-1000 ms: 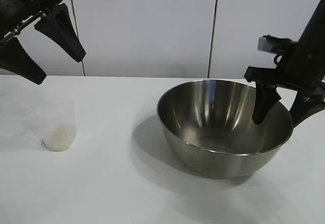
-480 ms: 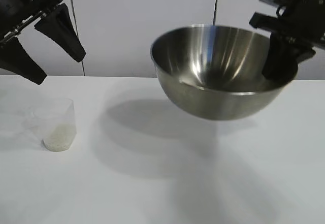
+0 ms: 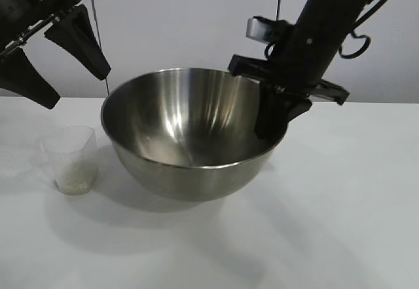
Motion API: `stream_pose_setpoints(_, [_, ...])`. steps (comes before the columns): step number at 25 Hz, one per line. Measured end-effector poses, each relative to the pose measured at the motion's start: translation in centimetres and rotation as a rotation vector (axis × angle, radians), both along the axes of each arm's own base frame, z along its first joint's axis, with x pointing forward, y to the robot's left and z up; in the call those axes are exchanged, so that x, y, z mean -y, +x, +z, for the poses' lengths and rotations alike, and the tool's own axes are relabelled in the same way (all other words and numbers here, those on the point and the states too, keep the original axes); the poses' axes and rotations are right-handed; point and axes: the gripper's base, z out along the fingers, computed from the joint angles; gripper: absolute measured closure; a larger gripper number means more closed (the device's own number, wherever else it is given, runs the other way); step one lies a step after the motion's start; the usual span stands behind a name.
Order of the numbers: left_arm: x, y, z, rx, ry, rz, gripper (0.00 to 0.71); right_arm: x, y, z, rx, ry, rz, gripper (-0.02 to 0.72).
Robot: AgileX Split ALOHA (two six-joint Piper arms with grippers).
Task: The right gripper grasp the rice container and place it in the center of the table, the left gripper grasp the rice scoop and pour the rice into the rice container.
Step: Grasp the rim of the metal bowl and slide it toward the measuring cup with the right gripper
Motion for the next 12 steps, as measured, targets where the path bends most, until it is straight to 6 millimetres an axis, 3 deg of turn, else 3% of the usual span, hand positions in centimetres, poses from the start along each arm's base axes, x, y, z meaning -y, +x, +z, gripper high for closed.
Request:
stream_pose_setpoints(7, [0.0, 0.0, 0.0, 0.0, 0.0, 0.0, 0.108, -0.4, 0.8, -2.8, -0.019, -0.002, -0.067, 0.673])
stream_pose_setpoints(10, [0.0, 0.0, 0.0, 0.0, 0.0, 0.0, 0.108, -0.5, 0.9, -2.8, -0.023, 0.009, -0.072, 0.575])
stream_pose_setpoints(12, [0.0, 0.0, 0.0, 0.0, 0.0, 0.0, 0.108, -0.6, 0.9, -2.7, -0.022, 0.014, -0.067, 0.439])
